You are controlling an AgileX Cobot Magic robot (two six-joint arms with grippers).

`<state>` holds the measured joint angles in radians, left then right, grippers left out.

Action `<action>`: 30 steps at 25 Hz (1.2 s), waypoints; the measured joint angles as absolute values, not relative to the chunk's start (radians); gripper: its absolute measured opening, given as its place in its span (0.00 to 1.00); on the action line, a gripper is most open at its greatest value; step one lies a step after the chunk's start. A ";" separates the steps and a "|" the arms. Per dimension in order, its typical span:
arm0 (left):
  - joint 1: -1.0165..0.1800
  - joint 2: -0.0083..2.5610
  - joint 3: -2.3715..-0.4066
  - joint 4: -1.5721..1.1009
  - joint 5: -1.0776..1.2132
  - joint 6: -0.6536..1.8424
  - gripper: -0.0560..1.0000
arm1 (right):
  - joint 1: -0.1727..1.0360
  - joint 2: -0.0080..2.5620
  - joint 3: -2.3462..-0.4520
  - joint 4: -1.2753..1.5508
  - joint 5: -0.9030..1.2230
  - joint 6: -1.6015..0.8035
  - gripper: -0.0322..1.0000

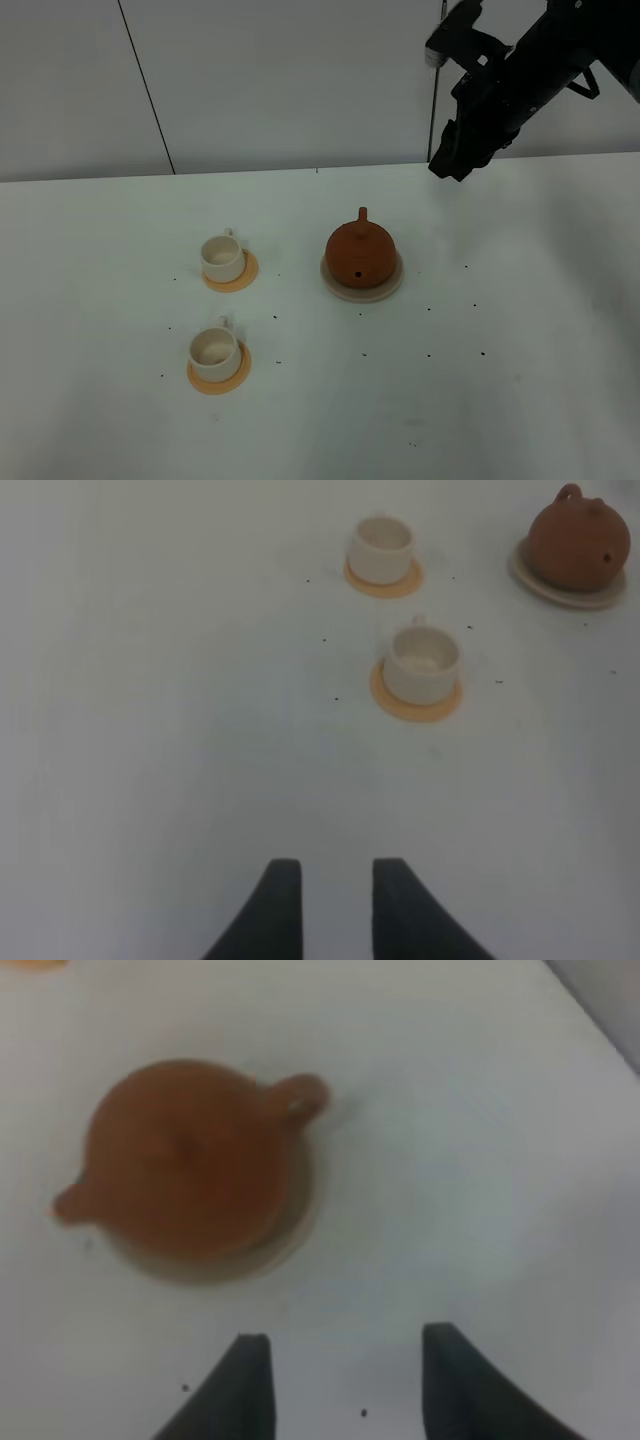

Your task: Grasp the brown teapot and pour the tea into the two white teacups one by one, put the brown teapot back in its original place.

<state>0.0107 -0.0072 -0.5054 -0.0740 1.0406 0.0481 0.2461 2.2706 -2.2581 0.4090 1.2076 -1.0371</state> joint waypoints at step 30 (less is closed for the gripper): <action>0.011 -0.007 -0.505 -0.074 1.041 0.049 0.28 | 0.245 2.271 -2.266 0.453 1.213 -1.796 0.24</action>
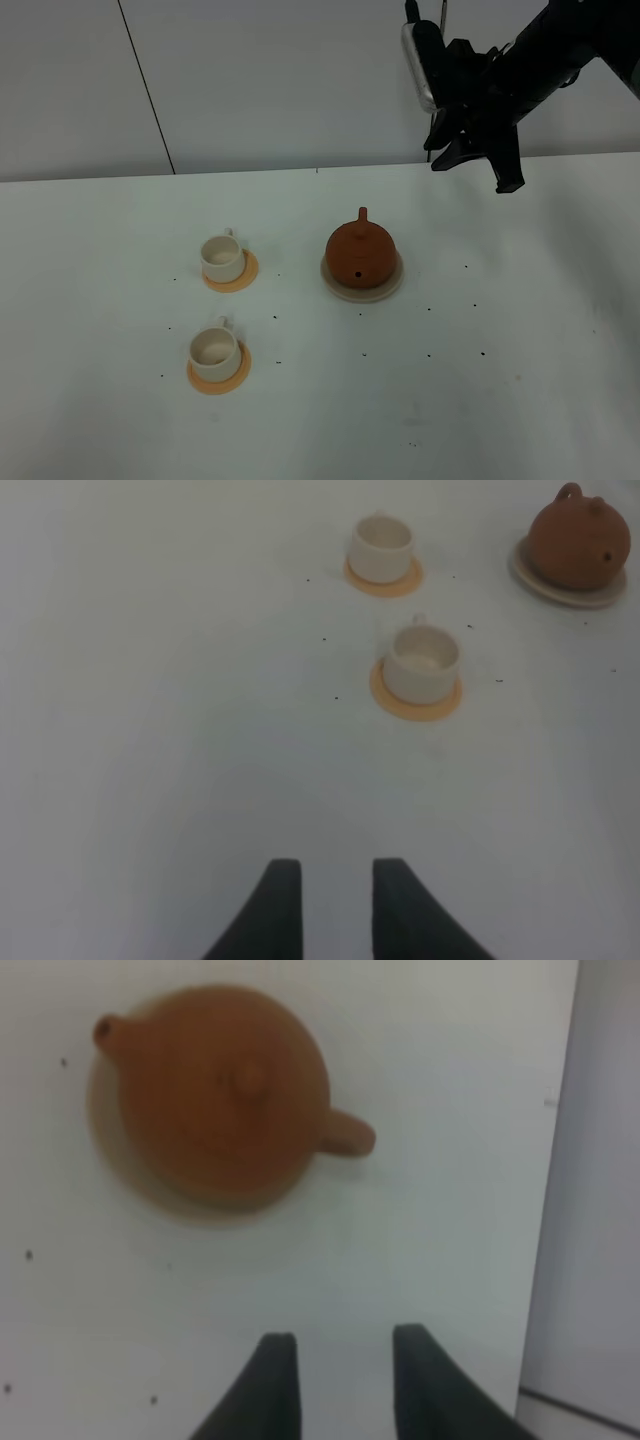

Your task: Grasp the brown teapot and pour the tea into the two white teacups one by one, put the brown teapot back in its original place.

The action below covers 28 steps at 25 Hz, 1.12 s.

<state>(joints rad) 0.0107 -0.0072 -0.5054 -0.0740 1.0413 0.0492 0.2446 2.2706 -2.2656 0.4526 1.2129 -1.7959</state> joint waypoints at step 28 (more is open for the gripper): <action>0.011 -0.007 -0.505 -0.074 1.041 0.049 0.28 | 0.301 2.271 -2.267 0.094 1.213 -2.041 0.02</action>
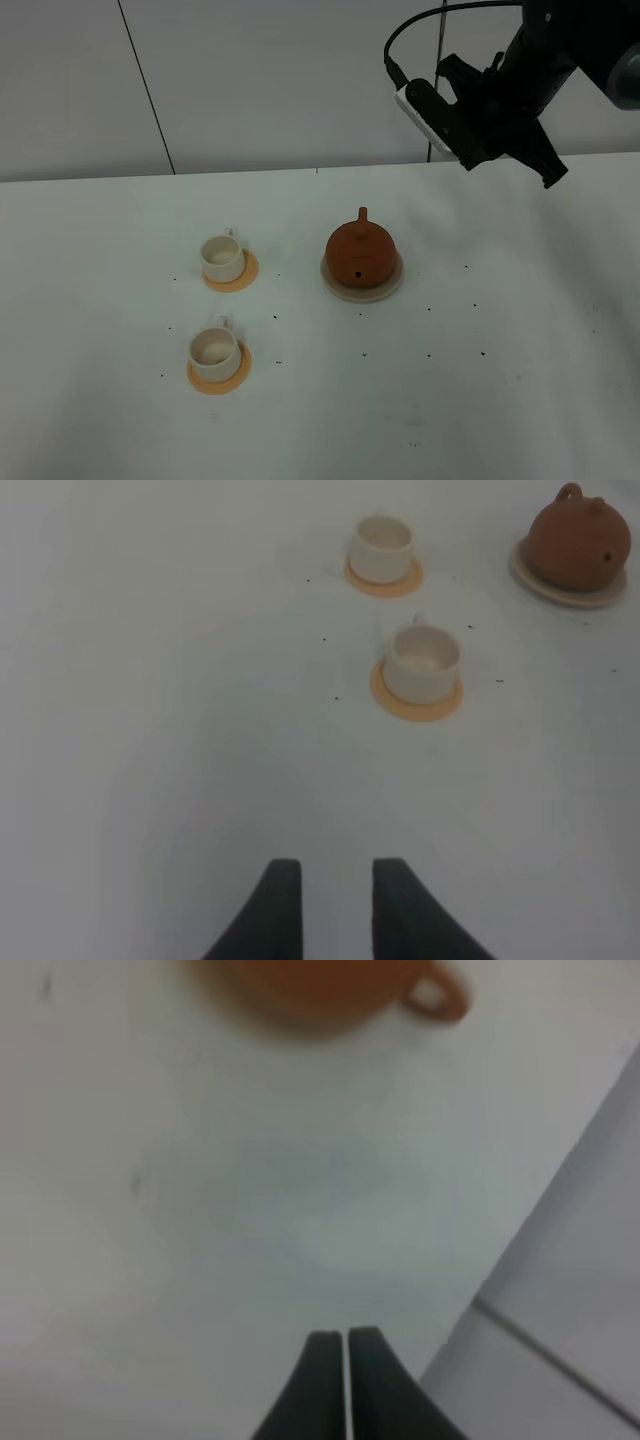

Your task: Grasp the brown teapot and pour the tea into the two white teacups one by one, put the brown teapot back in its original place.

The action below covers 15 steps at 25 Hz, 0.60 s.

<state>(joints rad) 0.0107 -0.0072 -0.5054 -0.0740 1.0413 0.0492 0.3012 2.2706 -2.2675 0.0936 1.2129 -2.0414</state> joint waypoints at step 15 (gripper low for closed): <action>0.011 -0.007 -0.505 -0.074 1.041 0.049 0.28 | 0.308 2.271 -2.267 0.160 1.213 -2.042 0.03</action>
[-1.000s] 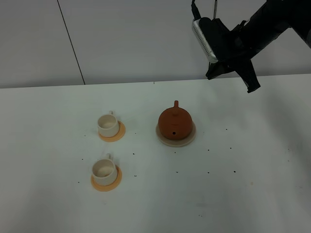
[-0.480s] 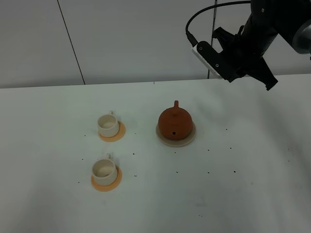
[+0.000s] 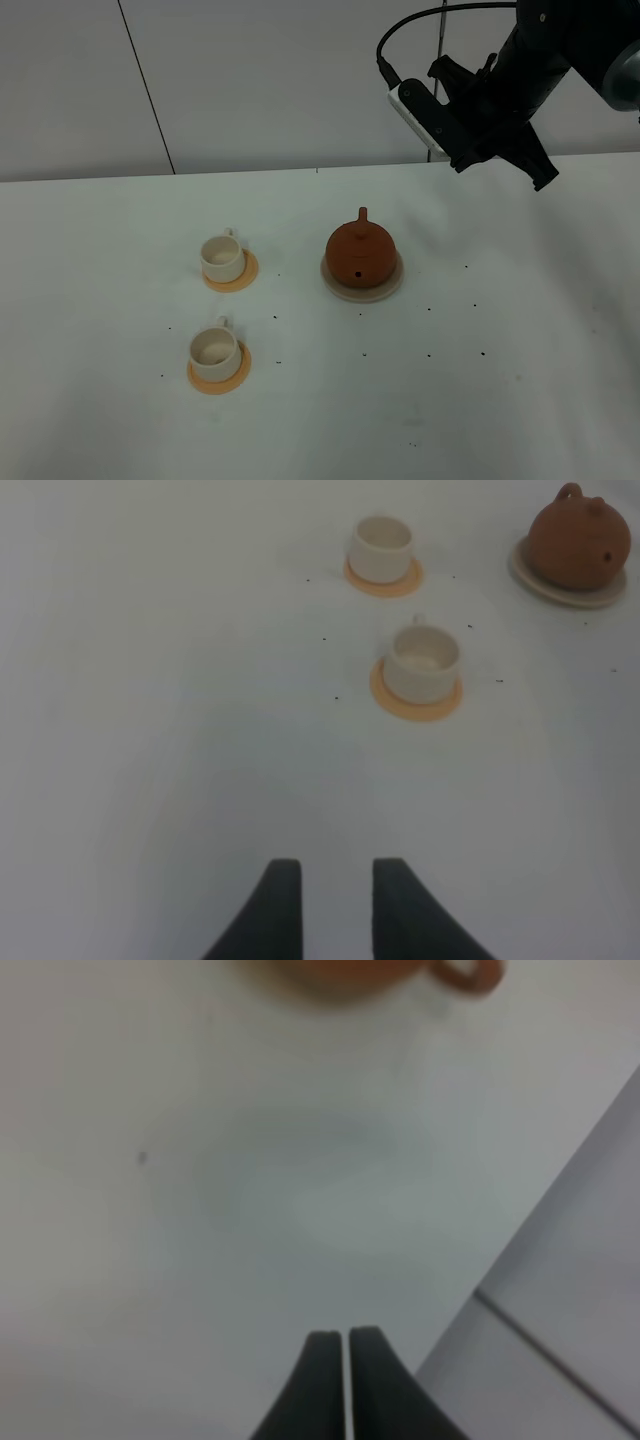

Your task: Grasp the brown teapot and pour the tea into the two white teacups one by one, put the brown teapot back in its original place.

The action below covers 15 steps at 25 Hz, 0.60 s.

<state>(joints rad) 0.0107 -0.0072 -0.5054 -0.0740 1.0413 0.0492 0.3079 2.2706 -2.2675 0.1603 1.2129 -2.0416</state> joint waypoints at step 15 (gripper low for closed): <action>0.011 -0.007 -0.505 -0.074 1.041 0.048 0.28 | 0.308 2.269 -2.267 0.236 1.213 -1.771 0.03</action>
